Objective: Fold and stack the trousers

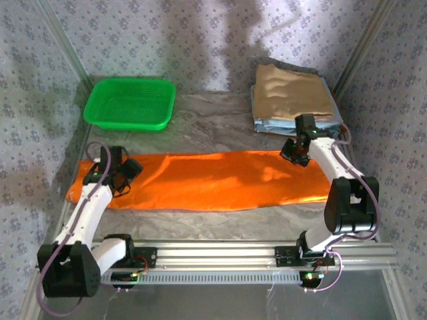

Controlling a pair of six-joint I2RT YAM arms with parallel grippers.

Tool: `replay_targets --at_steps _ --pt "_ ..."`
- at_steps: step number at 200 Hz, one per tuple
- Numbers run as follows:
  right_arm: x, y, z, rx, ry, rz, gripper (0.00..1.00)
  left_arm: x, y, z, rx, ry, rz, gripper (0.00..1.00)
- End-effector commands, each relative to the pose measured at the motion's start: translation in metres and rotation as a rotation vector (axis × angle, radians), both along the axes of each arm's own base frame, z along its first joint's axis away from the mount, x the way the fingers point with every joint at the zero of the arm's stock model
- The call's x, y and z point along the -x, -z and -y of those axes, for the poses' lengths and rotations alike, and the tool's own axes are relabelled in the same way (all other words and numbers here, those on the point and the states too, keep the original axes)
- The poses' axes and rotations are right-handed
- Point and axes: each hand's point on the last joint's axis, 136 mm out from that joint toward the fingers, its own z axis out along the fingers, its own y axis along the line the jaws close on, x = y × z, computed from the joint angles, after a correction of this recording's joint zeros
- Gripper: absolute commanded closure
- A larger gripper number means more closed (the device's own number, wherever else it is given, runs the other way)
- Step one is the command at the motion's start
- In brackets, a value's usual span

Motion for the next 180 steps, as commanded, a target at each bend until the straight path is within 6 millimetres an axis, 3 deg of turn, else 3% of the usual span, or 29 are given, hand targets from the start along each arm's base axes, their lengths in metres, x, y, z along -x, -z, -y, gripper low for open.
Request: replay_targets --at_steps 1,12,26,43,57,68,87,115,119,132,158,180 --pt "0.002 -0.004 0.009 0.123 -0.082 -0.052 0.76 -0.005 -0.003 0.037 -0.053 0.16 -0.019 0.28" --pt "-0.001 -0.003 0.002 0.138 -0.127 -0.05 0.63 -0.011 0.002 0.061 -0.067 0.236 -0.034 0.27" --pt "-0.006 0.003 -0.018 0.118 -0.188 -0.053 0.57 -0.019 0.016 0.089 -0.055 0.329 -0.05 0.26" --pt "-0.01 0.023 -0.047 0.074 -0.271 -0.087 0.59 -0.026 0.045 0.103 -0.017 0.377 -0.098 0.27" --pt "-0.011 0.045 -0.053 0.074 -0.276 -0.142 0.67 -0.027 0.065 0.101 -0.028 0.387 -0.152 0.27" --pt "-0.01 0.062 -0.043 0.106 -0.228 -0.211 0.74 -0.026 0.077 0.094 -0.046 0.371 -0.203 0.27" --pt "-0.005 0.084 -0.024 0.107 -0.161 -0.269 0.77 -0.018 0.091 0.082 -0.044 0.334 -0.26 0.25" --pt "-0.004 0.089 0.001 0.06 -0.077 -0.238 0.75 -0.01 0.098 0.063 -0.027 0.278 -0.296 0.24" --pt "0.006 0.095 0.005 0.055 -0.069 -0.263 0.74 -0.009 0.098 0.061 -0.024 0.274 -0.298 0.24" --pt "0.006 0.087 0.014 0.044 -0.049 -0.239 0.7 -0.007 0.099 0.057 -0.018 0.268 -0.308 0.24" --pt "0.004 0.051 0.046 0.07 0.04 -0.143 0.57 -0.005 0.095 0.058 -0.001 0.281 -0.311 0.24" --pt "0.007 0.031 0.083 0.11 0.164 -0.092 0.38 -0.007 0.084 0.059 0.002 0.288 -0.3 0.21"
